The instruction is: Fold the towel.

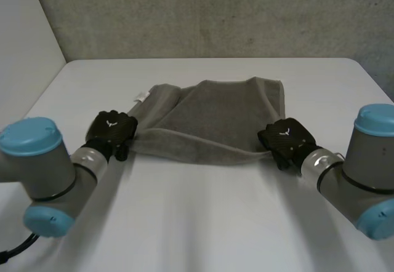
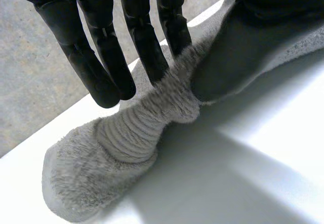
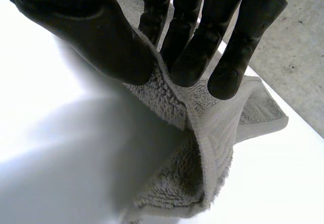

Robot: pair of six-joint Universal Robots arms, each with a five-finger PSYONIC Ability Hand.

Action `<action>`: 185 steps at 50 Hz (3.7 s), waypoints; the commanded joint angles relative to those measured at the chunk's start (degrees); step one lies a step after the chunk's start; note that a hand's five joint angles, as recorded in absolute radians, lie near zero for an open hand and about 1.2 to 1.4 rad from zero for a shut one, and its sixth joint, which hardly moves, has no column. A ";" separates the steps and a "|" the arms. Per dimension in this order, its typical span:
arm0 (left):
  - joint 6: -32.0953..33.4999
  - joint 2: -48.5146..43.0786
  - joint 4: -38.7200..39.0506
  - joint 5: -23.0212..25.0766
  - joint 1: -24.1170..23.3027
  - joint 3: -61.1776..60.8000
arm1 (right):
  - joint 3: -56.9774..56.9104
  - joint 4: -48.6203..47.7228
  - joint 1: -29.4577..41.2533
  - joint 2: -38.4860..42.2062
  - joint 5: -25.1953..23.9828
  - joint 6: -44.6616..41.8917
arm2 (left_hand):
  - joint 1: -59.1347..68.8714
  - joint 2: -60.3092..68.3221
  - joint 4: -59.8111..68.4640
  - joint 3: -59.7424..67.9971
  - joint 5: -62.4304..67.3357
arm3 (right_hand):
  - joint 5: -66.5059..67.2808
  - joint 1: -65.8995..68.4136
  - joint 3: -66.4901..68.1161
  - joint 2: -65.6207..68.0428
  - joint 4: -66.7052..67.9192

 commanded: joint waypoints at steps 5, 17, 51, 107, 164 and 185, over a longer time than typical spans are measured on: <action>0.46 14.40 -4.47 3.19 0.40 -6.71 | 10.11 -0.60 -0.17 -8.40 0.14 -0.68 | -38.22 -37.33 -36.81 -37.55 -48.13 | 3.00 3.64 3.86 4.80 3.05; 0.54 5.48 -8.59 6.19 2.86 10.92 | 11.78 -2.97 -4.21 -7.61 -0.56 -2.88 | -37.23 -36.34 -35.82 -36.56 -47.15 | 3.00 3.64 3.86 4.80 3.05; 4.67 -5.88 -37.98 5.57 2.78 27.83 | 12.57 -4.82 -4.83 -4.97 -0.83 -4.29 | -40.92 -40.03 -39.51 -40.25 -50.83 | 3.00 3.64 3.86 4.80 3.05; 0.46 -4.57 -24.08 -2.87 3.92 18.78 | 8.44 -1.57 -12.30 -2.42 1.98 0.28 | 10.19 11.07 11.59 10.85 0.27 | -24.02 -23.38 -23.16 -22.23 -23.97; 5.82 -11.86 -22.94 -4.89 1.02 73.53 | -57.56 -3.41 -2.54 9.53 15.87 -16.94 | 10.19 11.07 11.59 10.85 0.27 | 3.00 3.64 3.86 4.80 3.05; -4.21 -6.06 -15.31 5.21 4.44 35.18 | -21.47 2.74 -3.68 0.39 9.29 -11.32 | 10.19 11.07 11.59 10.85 0.27 | 3.00 3.64 3.86 4.80 3.05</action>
